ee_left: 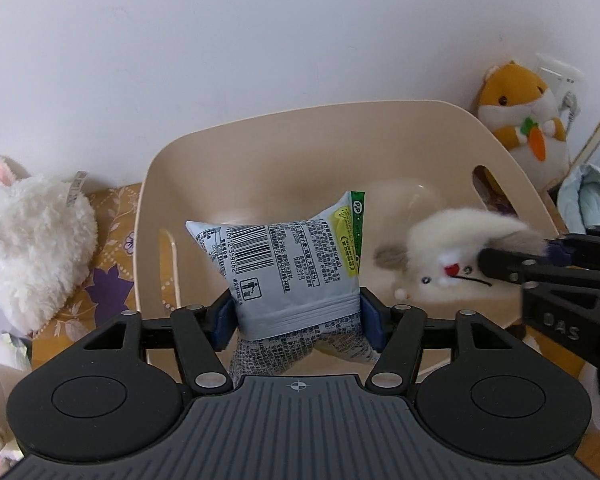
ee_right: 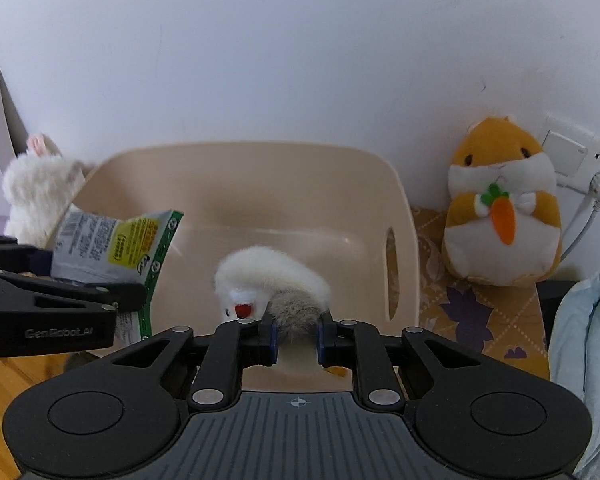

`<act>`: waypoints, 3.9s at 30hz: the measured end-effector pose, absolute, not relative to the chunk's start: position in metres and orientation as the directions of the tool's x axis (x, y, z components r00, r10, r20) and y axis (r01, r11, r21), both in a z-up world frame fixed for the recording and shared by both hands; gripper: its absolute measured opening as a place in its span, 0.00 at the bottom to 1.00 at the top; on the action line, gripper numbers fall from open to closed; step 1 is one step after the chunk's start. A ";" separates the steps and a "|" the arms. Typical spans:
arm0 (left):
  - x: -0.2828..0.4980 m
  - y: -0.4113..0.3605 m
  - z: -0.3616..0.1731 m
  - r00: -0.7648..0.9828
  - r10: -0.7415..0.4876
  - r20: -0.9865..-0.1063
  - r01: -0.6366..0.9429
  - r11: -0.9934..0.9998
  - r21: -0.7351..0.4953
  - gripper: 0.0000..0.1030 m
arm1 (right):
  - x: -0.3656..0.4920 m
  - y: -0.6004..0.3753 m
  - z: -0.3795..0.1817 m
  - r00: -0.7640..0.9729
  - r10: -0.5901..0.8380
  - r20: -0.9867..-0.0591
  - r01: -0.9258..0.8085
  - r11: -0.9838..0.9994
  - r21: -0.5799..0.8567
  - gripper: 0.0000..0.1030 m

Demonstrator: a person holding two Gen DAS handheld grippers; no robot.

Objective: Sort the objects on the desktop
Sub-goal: 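Carry both items over the beige basket and open both tools to drop them, then grasp the green pony snack bag with the left tool while the right grasps the dark box, then lift both items over the basket and release them inside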

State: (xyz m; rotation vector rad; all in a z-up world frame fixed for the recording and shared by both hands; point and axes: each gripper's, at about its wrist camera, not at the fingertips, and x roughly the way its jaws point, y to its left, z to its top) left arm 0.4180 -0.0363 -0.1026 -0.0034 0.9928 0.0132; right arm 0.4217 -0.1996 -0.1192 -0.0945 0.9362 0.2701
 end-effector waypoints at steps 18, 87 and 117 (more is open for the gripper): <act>0.370 -0.012 -0.057 0.595 -0.048 -0.803 0.023 0.999 -0.042 0.84 | 0.378 -0.220 -0.091 0.591 0.202 -0.781 -0.294 0.955 0.024 1.00; 0.226 0.041 -0.157 0.423 -0.215 -0.880 -0.126 0.948 -0.292 0.49 | 0.258 -0.254 -0.191 0.317 0.276 -0.907 -0.139 0.960 0.243 0.21; 0.261 0.027 -0.039 0.657 -0.176 -0.733 0.063 0.982 -0.180 0.49 | 0.244 -0.309 -0.087 0.528 0.365 -0.766 -0.207 0.931 0.301 0.21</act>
